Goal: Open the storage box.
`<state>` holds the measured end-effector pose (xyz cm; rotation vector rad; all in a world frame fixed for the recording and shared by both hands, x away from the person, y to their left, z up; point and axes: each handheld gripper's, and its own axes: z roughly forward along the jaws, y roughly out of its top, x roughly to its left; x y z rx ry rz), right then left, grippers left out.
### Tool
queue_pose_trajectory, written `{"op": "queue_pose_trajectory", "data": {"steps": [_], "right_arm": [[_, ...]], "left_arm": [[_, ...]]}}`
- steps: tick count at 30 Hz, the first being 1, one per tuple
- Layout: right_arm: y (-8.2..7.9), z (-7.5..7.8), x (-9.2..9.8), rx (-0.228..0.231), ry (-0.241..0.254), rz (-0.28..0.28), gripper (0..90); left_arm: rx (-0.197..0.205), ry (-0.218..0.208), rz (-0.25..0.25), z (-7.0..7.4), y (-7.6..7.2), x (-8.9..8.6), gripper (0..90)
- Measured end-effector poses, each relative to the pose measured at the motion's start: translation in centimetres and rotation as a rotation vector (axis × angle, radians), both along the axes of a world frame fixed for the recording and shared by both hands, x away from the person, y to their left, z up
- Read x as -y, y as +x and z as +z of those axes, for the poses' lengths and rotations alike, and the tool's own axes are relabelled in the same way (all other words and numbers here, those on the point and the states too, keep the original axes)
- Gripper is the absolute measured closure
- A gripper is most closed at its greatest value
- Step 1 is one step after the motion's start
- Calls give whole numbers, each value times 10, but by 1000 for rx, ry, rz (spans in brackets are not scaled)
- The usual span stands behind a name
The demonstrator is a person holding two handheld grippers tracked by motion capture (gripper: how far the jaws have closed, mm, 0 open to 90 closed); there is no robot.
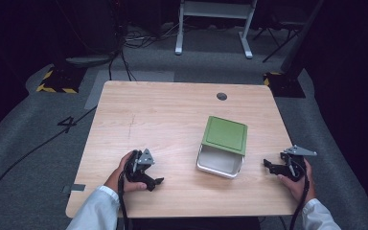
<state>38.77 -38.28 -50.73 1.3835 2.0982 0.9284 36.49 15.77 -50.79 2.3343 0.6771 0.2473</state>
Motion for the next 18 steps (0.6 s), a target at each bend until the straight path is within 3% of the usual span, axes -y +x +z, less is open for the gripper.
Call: {"op": "queue_pose_trajectory", "data": {"steps": [18], "right_arm": [[-6,0,-2,3,-5,63,160]], "left_arm": [[1,0,2,0,0,0,2]]}}
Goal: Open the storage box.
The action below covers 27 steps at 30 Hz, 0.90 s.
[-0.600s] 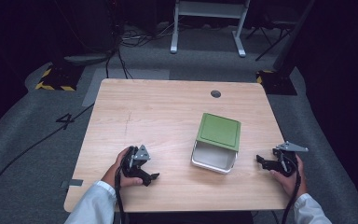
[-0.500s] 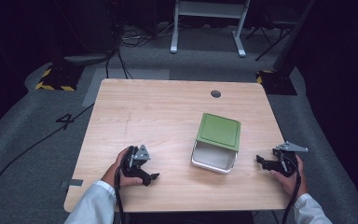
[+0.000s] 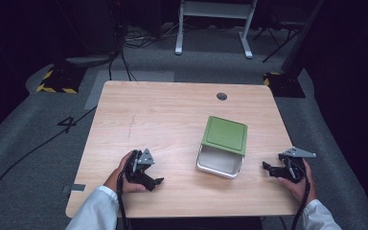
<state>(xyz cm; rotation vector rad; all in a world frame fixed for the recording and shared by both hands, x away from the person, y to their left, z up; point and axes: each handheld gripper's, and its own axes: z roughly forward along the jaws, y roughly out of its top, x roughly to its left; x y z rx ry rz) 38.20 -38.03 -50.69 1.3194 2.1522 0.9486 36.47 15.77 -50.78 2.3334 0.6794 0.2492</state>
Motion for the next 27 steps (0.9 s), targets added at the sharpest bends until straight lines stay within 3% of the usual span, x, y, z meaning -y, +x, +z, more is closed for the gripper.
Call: {"op": "queue_pose_trajectory", "data": {"steps": [4,8,20,26,27], "right_arm": [[-1,0,-2,-1,0,12,163],[-6,5,-7,15,2,59,190],[-24,29,-16,70,38,169,204],[-32,41,-22,85,47,238,216],[-36,46,-26,91,60,271,224]], "left_arm": [[0,0,2,0,0,0,2],[-1,-1,6,0,0,1,2],[-1,-2,7,0,0,2,2],[-1,-2,6,0,0,2,1],[-1,-2,6,0,0,2,2]]}}
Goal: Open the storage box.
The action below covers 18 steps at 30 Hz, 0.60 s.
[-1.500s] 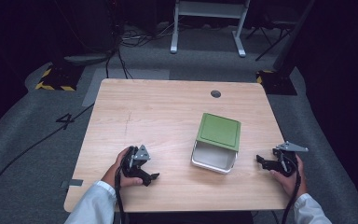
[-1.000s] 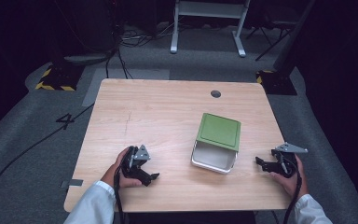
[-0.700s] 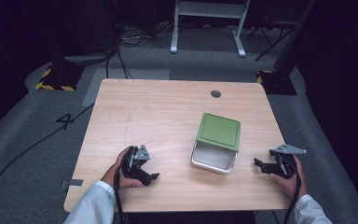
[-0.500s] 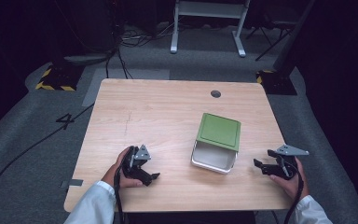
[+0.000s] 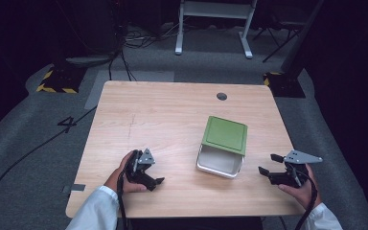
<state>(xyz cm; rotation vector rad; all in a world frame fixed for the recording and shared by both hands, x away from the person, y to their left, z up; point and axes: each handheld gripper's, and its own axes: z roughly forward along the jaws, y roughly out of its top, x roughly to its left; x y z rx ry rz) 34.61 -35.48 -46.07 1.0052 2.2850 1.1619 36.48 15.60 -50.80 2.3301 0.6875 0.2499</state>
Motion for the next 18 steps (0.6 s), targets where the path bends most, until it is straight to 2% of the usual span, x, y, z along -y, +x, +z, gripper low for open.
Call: {"op": "queue_pose_trajectory", "data": {"steps": [3,6,18], "right_arm": [[-3,3,-2,3,5,17,231],[-11,6,-10,6,8,70,246],[-25,14,-29,17,19,168,256]], "left_arm": [[0,0,0,0,0,0,2],[1,0,0,0,0,0,1],[0,1,1,0,0,0,2]]}}
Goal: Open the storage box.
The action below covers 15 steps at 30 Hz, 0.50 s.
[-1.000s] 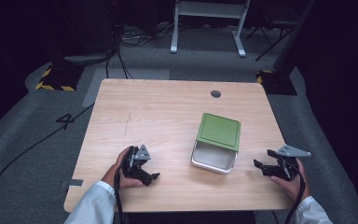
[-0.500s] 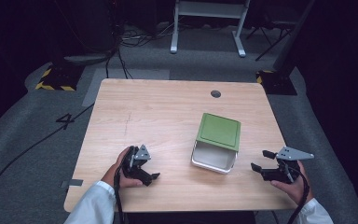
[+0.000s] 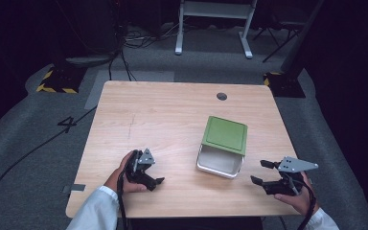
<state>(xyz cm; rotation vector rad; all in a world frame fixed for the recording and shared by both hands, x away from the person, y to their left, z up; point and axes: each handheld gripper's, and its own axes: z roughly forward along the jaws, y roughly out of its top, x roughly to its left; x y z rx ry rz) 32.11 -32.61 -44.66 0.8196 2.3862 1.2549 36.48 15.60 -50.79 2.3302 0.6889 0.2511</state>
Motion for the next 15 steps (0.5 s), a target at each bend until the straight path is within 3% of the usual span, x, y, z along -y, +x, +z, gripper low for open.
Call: {"op": "queue_pose_trajectory", "data": {"steps": [15], "right_arm": [[-12,8,-22,10,4,95,285]], "left_arm": [[0,1,0,0,0,0,1]]}}
